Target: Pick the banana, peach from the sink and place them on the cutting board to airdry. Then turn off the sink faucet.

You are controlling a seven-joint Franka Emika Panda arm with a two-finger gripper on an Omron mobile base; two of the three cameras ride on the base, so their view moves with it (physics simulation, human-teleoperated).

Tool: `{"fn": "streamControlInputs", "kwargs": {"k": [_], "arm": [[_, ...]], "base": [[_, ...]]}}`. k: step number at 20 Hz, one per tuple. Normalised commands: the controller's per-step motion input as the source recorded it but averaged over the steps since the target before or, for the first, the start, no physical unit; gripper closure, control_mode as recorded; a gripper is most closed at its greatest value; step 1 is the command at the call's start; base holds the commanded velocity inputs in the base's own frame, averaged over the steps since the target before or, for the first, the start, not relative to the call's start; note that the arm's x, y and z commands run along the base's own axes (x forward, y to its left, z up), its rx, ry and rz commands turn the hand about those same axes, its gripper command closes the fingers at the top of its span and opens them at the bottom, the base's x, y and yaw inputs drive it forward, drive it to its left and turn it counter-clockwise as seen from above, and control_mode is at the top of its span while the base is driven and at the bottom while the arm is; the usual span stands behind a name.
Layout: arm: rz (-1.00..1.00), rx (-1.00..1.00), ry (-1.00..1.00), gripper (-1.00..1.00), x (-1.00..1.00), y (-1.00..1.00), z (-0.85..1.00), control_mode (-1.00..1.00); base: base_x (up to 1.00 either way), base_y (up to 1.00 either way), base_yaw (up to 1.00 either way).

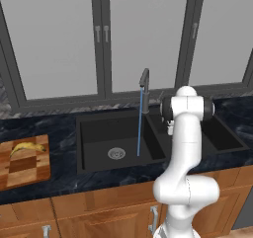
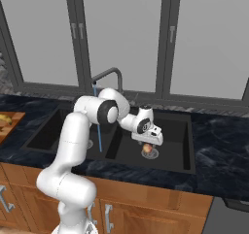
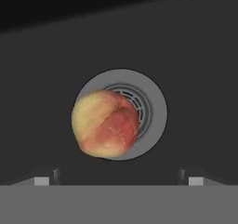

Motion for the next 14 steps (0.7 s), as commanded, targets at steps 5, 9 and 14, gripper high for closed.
{"fn": "streamControlInputs", "kwargs": {"k": [5, 9, 14], "arm": [[0.00, 0.00, 0.00, -1.00, 0.14, 0.00, -0.17, -1.00], [0.00, 0.00, 0.00, -1.00, 0.15, 0.00, -0.17, -1.00], [0.00, 0.00, 0.00, -1.00, 0.08, 0.00, -0.15, -1.00]], "base": [[0.00, 0.00, 0.00], [0.00, 0.00, 0.00], [0.00, 0.00, 0.00]]}}
